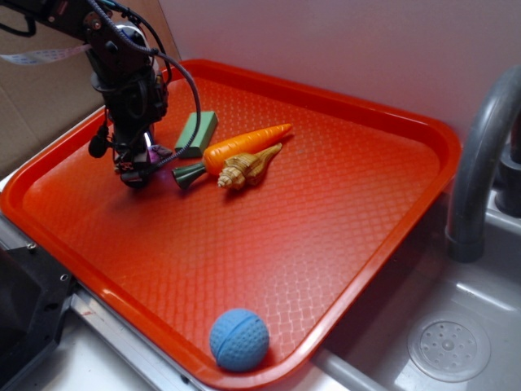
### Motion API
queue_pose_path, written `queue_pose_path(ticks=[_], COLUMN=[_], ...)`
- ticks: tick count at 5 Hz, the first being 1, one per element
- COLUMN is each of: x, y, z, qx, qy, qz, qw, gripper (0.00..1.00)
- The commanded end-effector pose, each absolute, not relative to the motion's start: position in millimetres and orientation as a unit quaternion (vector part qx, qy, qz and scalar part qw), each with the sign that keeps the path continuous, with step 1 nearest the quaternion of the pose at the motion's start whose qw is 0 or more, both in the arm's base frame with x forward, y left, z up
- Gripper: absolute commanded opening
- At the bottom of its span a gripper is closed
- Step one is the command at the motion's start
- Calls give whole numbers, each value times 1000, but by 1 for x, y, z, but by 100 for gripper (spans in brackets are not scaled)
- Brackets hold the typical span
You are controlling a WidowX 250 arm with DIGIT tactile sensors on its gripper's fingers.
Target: Grab the wood chip.
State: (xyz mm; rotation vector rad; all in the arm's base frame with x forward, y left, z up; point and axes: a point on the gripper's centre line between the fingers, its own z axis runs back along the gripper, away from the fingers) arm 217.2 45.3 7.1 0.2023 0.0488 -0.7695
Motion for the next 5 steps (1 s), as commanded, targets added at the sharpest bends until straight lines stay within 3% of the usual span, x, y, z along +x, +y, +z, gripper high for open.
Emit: queue_pose_path(ticks=[1, 2, 3, 4, 5], x=[213, 218, 217, 215, 217], y=[39, 24, -4, -19, -34], z=[6, 46, 97, 147, 180], qx=[91, 77, 75, 26, 16], qy=[12, -21, -88, -130, -142], qz=[-336, -298, -196, -120, -95], qw=[937, 951, 974, 984, 985], gripper=[0, 0, 0, 0, 0])
